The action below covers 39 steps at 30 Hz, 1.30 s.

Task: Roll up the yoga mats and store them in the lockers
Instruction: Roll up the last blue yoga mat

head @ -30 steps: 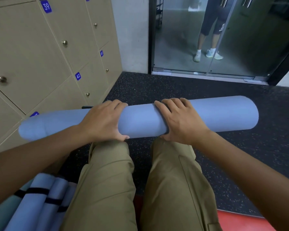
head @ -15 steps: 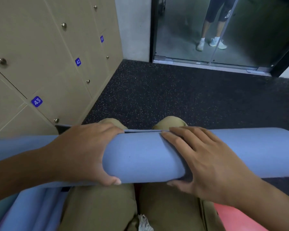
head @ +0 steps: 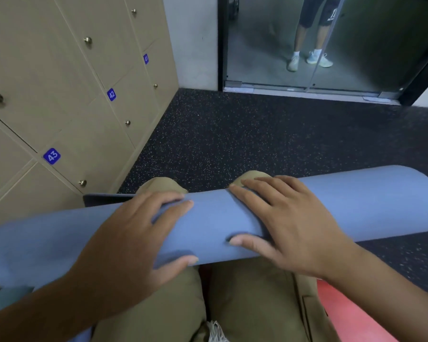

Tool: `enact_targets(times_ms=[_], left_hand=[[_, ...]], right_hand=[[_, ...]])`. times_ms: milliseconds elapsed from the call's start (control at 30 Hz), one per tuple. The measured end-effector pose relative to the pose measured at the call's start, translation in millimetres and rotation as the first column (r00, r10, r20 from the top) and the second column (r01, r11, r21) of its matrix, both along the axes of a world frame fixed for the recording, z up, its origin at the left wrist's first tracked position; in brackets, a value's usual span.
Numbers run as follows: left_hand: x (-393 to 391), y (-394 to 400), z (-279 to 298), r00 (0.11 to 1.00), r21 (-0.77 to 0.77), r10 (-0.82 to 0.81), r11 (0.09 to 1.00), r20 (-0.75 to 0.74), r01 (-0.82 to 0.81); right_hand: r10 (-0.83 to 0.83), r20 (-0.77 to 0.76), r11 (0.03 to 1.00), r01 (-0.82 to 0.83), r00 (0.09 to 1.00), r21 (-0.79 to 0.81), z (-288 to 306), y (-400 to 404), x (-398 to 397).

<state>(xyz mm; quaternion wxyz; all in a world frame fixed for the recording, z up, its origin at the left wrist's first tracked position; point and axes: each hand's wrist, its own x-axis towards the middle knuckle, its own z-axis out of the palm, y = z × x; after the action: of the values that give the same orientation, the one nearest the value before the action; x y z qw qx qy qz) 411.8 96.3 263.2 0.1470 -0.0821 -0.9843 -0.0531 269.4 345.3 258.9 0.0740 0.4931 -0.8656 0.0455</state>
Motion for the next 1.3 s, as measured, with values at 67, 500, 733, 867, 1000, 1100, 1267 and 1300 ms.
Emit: enact_targets(times_ms=[67,500,733,867,1000,1100,1267,1300], left_hand=[[0.7,11.1,-8.9,0.999,-0.037,0.014,0.999,-0.046,-0.016],[-65.2,-7.8,-14.4,0.986,-0.081,0.114,0.991,0.122,-0.104],[-106.3,-25.4,7.4,0.882,0.029,0.168,0.979,0.440,-0.200],[-111.4,-17.1,6.5,0.931,-0.046,0.165,0.986,0.325,-0.158],[-114.6,-4.1,-15.8,0.979,-0.141,0.127,0.984,0.160,-0.105],[-128.2,-1.6,-24.3,0.973,-0.204,0.183,0.967,0.141,-0.153],[-154.3,-11.0,-15.3,0.943,-0.208,0.210,0.965,0.259,-0.157],[-160.0,-13.3,-11.9,0.934,-0.183,0.208,0.970,0.291,-0.159]], right_hand=[[-0.026,0.045,0.999,0.025,0.999,0.020,4.8,-8.9,-11.5],[-0.122,-0.112,0.949,0.083,0.986,-0.304,-23.3,-28.1,-29.4],[-0.209,-0.102,0.930,0.165,0.973,-0.329,-39.7,-32.2,-41.6],[-0.221,-0.085,0.923,0.181,0.971,-0.339,-38.8,-45.3,-62.1],[-0.212,-0.081,0.913,0.168,0.974,-0.371,-40.6,-56.1,-82.6],[-0.254,-0.094,0.873,0.187,0.963,-0.450,-44.8,-62.2,-94.2],[-0.453,-0.038,0.717,0.338,0.891,-0.609,-52.7,-65.3,-100.5],[-0.474,-0.006,0.692,0.368,0.881,-0.621,-52.6,-66.2,-100.2]])
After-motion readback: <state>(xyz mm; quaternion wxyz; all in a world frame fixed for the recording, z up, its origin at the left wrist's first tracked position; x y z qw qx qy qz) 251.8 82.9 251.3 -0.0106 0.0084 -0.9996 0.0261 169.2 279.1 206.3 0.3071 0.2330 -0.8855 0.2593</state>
